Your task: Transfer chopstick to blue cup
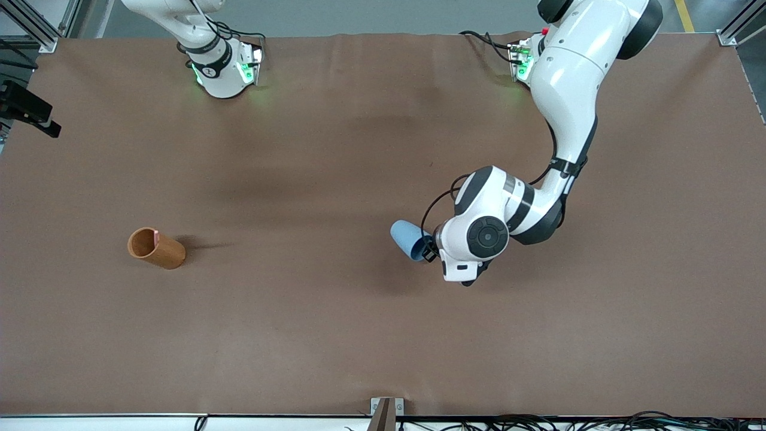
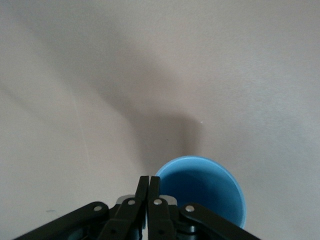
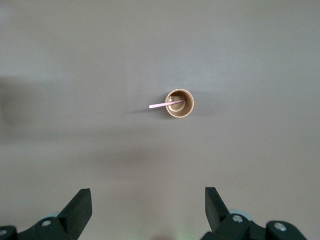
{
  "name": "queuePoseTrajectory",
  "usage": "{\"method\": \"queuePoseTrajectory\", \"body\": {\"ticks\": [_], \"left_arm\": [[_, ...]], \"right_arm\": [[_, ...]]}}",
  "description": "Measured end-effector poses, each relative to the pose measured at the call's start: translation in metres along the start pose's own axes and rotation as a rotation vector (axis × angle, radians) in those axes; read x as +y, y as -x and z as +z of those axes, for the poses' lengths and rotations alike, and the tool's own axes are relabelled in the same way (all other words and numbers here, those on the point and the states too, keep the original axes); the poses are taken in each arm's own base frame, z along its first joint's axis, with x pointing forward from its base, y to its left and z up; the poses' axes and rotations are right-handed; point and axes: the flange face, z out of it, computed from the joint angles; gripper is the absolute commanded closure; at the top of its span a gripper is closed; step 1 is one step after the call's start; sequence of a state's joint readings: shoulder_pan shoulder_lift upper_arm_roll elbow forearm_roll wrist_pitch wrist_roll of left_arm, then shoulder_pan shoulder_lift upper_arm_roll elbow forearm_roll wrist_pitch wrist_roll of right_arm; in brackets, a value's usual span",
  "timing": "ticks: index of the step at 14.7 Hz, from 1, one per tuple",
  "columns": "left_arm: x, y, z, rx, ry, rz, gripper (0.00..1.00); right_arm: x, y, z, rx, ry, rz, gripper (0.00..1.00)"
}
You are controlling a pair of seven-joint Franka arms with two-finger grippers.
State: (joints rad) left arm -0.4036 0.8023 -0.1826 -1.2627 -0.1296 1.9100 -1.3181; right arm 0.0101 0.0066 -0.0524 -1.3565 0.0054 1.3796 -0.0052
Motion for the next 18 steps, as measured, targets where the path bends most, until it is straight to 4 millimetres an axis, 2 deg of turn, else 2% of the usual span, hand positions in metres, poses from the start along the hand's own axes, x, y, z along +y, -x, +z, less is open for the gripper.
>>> {"method": "queuePoseTrajectory", "body": {"ticks": [3,6,8,10,12,15,17,18], "left_arm": [[-0.002,0.002,-0.033,0.17,0.0,0.078,1.0],[-0.019,-0.001,-0.088,0.381,-0.061,0.172,0.99],[-0.038,-0.022,-0.124,0.506,-0.114,0.193,0.99],[-0.06,-0.061,-0.143,0.616,-0.175,0.194,0.99],[-0.08,-0.104,-0.139,0.704,-0.233,0.202,0.99],[-0.113,-0.157,-0.112,0.813,-0.253,0.248,1.0],[-0.144,-0.176,-0.087,0.867,-0.245,0.242,0.99],[-0.158,-0.177,-0.073,0.896,-0.245,0.214,0.99]], "right_arm": [[-0.002,-0.005,-0.002,0.038,0.0,-0.004,0.0],[-0.003,-0.012,-0.003,0.072,0.0,-0.006,0.0],[-0.004,-0.015,0.0,0.079,0.0,-0.008,0.0],[-0.006,-0.018,0.001,0.085,0.0,-0.012,0.0],[-0.01,-0.021,0.003,0.093,0.0,-0.017,0.0],[-0.01,-0.023,0.003,0.1,0.0,-0.018,0.0],[-0.01,-0.024,0.005,0.098,0.0,-0.018,0.0],[-0.01,-0.025,0.006,0.097,0.0,-0.017,0.0]]}}
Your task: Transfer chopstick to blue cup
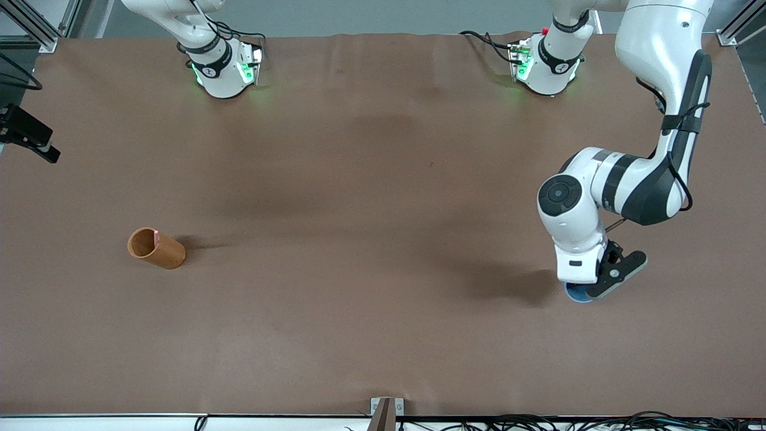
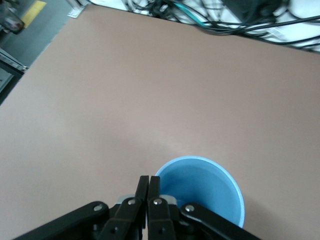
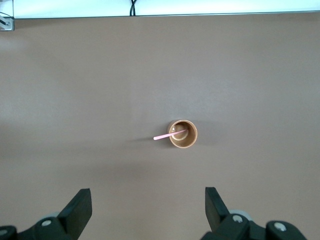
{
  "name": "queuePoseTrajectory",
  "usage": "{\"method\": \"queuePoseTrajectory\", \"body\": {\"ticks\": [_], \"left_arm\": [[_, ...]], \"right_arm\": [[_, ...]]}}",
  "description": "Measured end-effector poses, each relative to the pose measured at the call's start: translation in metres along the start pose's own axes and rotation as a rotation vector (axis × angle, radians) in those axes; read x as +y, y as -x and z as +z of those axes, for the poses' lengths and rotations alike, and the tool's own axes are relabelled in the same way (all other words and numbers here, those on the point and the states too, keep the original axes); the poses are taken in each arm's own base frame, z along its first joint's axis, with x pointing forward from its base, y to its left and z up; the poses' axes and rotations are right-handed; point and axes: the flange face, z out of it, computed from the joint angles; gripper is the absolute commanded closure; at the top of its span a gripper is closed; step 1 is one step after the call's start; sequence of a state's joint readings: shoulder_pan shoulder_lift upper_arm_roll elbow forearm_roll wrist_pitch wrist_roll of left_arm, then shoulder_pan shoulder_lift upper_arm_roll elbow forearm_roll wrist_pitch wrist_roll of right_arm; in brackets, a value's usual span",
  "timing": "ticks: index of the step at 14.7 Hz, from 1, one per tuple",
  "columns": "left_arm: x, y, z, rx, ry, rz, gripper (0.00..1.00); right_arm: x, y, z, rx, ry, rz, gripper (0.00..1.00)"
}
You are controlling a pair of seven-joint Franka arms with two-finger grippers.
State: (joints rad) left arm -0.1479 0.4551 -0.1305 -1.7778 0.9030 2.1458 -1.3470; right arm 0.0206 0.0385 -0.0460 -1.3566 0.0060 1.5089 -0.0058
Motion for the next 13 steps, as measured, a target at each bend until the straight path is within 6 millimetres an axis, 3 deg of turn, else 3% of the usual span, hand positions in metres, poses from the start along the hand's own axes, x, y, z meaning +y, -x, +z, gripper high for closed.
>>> {"method": "queuePoseTrajectory", "body": {"ticks": [4,5,6,7,8,11,13], "left_arm": [[0.0,0.064,0.012,0.023,-0.035,-0.071,0.96],[0.001,0.076,0.013,0.017,-0.04,-0.079,0.93],[0.001,0.084,0.015,0.025,-0.052,-0.085,0.82],[0.0,0.087,0.015,0.032,-0.055,-0.098,0.37],[0.0,0.089,0.016,0.031,-0.057,-0.109,0.01],[-0.002,0.096,0.021,0.023,-0.066,-0.117,0.0],[-0.001,0.089,0.016,0.031,-0.057,-0.126,0.0]], "right_arm": [[0.003,-0.002,0.004,-0.007,0.001,0.006,0.0],[0.002,-0.003,0.005,-0.009,0.001,0.004,0.0],[0.001,-0.003,0.006,-0.01,0.001,0.002,0.0],[-0.001,-0.003,0.006,-0.01,0.0,-0.001,0.0],[-0.003,-0.003,0.007,-0.011,0.0,-0.004,0.0],[-0.003,-0.003,0.007,-0.013,0.0,-0.006,0.0],[-0.005,-0.003,0.007,-0.013,-0.001,-0.01,0.0]]}}
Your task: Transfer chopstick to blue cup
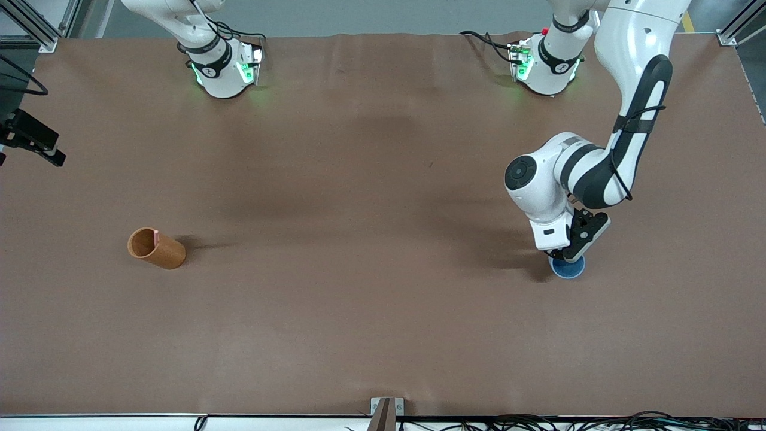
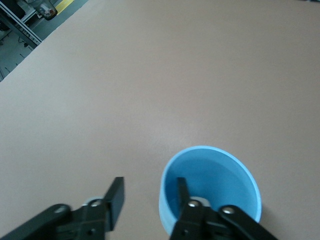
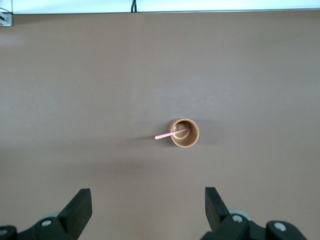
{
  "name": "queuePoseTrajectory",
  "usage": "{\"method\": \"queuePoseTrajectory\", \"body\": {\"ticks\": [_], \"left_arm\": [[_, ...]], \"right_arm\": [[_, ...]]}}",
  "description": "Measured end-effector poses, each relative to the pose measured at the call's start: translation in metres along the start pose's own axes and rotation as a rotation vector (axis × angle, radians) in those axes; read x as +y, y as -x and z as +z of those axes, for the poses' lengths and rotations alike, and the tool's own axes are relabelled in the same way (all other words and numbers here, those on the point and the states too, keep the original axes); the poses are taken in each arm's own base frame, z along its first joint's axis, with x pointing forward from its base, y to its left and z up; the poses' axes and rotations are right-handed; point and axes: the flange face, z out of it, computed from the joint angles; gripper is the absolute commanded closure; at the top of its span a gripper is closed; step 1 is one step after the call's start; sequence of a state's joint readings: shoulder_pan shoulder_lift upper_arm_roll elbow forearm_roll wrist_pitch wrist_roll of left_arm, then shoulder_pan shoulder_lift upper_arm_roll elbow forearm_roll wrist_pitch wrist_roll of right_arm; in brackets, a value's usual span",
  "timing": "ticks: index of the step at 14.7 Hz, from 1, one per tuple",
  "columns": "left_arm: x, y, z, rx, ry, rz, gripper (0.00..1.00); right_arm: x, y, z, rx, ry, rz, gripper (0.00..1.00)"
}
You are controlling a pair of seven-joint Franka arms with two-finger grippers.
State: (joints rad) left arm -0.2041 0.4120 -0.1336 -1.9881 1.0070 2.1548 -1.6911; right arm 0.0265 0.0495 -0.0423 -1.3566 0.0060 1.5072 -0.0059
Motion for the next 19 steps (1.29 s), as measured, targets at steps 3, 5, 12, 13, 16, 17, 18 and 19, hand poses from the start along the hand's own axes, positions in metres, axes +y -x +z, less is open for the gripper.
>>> {"method": "queuePoseTrajectory", "body": {"ticks": [3,5,12,13,16,17,18,19], "left_arm": [[-0.002,-0.018,-0.02,-0.012,0.026,0.008,0.0],[-0.008,-0.028,-0.031,-0.023,0.023,0.026,0.0],[-0.006,-0.087,-0.067,-0.23,0.173,0.202,0.0],[-0.007,-0.106,-0.077,-0.263,0.223,0.203,0.0],[-0.01,-0.156,-0.099,-0.312,0.345,0.176,0.0],[-0.008,-0.164,-0.103,-0.331,0.37,0.151,0.0],[-0.006,-0.169,-0.104,-0.36,0.393,0.128,0.0],[-0.003,-0.17,-0.101,-0.381,0.402,0.115,0.0]], "right_arm": [[-0.006,0.0,0.0,-0.001,-0.001,-0.011,0.0],[-0.002,0.0,0.0,-0.002,0.0,-0.004,0.0],[0.001,0.0,0.0,0.0,0.001,0.001,0.0],[0.001,0.0,-0.001,0.0,0.001,0.002,0.0],[0.0,0.0,-0.001,0.002,0.0,0.0,0.0],[0.0,0.0,-0.001,0.004,0.0,-0.001,0.0],[-0.001,0.0,-0.001,0.004,0.0,-0.001,0.0],[0.0,0.0,-0.002,0.005,0.0,-0.001,0.0]]}}
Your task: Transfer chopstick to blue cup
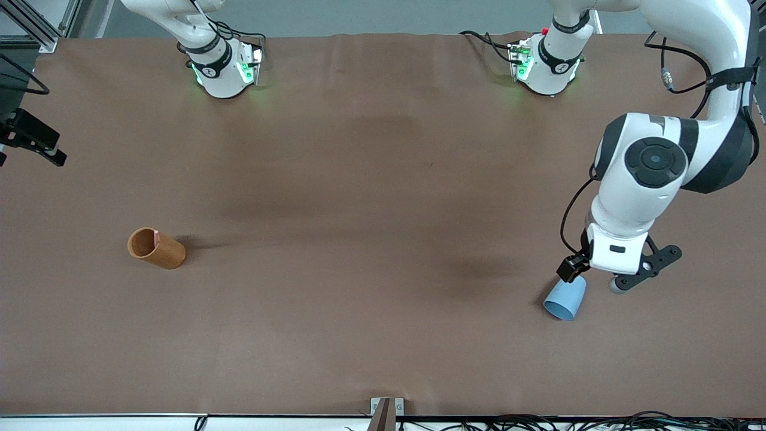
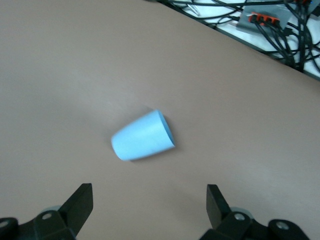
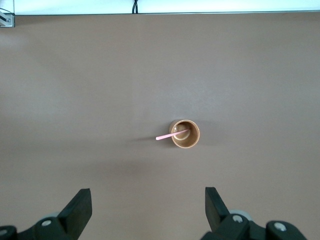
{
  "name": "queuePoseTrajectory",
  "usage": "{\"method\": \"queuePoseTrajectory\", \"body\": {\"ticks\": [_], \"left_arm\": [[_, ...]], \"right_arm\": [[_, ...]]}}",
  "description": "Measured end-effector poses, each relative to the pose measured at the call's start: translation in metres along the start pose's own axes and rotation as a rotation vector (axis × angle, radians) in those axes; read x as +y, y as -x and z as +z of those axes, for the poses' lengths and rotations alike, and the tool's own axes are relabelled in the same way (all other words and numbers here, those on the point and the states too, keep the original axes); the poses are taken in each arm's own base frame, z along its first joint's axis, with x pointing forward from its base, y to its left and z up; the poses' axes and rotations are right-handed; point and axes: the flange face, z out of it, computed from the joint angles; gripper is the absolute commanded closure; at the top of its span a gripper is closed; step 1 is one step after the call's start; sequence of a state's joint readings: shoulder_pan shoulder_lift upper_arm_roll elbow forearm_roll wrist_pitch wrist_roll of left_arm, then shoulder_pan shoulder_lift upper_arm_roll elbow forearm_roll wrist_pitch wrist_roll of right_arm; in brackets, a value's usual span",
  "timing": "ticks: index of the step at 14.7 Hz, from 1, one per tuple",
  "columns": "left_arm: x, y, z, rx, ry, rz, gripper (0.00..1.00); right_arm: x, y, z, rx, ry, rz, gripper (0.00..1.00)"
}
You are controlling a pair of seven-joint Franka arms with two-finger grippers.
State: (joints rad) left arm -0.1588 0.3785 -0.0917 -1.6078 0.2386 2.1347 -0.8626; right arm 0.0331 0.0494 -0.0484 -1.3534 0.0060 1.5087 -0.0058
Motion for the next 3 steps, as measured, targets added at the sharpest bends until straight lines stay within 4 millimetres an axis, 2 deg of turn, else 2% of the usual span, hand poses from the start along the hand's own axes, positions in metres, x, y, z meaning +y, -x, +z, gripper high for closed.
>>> {"method": "queuePoseTrajectory", "body": {"ticks": [3], "left_arm": [[0.0,-0.003,0.024,-0.03,-0.013,-0.01,0.0]], "right_arm": [[0.003,0.0,0.0,0.001,0.001,0.005,0.0]]}}
